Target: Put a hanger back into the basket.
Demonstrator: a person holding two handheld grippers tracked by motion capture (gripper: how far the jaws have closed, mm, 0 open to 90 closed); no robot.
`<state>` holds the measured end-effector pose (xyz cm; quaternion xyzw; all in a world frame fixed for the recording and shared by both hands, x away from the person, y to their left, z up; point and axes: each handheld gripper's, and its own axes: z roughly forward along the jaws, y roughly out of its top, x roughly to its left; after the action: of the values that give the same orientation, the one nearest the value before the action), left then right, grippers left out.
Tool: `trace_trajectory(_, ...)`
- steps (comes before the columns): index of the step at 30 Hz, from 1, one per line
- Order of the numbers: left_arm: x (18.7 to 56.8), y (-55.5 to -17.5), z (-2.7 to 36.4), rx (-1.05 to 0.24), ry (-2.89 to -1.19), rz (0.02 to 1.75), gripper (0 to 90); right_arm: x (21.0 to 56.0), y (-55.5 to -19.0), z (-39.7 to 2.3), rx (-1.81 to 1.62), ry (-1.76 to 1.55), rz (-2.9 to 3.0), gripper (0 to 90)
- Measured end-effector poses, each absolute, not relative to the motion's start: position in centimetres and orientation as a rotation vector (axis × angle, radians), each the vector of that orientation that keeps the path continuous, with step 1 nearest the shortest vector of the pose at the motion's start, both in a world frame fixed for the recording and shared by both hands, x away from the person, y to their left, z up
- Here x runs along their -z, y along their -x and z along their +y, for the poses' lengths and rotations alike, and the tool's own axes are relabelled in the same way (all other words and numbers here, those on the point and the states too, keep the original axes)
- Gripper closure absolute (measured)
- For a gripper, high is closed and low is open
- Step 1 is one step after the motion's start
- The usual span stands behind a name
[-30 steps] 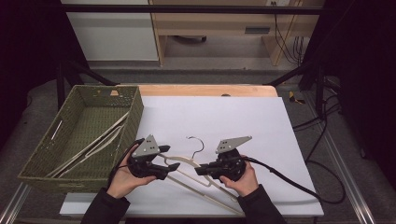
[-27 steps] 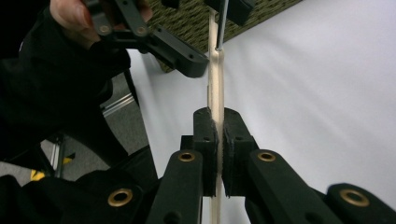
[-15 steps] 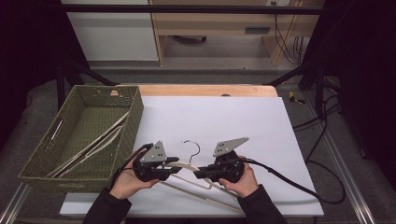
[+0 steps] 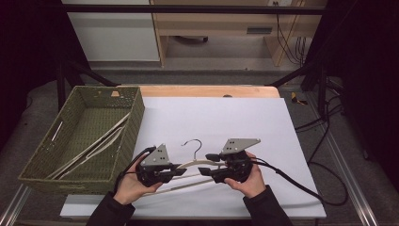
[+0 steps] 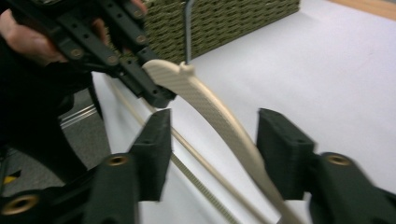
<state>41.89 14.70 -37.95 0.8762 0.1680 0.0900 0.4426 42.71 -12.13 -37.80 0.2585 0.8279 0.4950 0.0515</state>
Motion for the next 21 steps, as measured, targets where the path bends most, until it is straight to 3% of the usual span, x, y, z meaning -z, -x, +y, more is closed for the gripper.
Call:
trace_trajectory(2,37.8,-41.8,14.8,-0.252,-2.145,0.437,85.1,37.5,-42.6,-12.9,-1.531,-0.817,2.466,32.1)
trace_trajectory(9,37.2,-42.1,16.0,-0.321,-2.066,0.541,85.2,36.9,-42.4,-16.0,-1.547,-0.910,2.291,13.7)
trace_trajectory(13,37.0,-42.2,16.4,-0.347,-2.044,0.587,85.1,36.7,-42.5,-18.0,-1.558,-0.968,2.201,7.6)
trace_trajectory(21,35.9,-41.6,17.2,-0.389,-1.997,0.609,85.0,37.2,-42.5,-20.9,-1.512,-1.044,2.103,3.6)
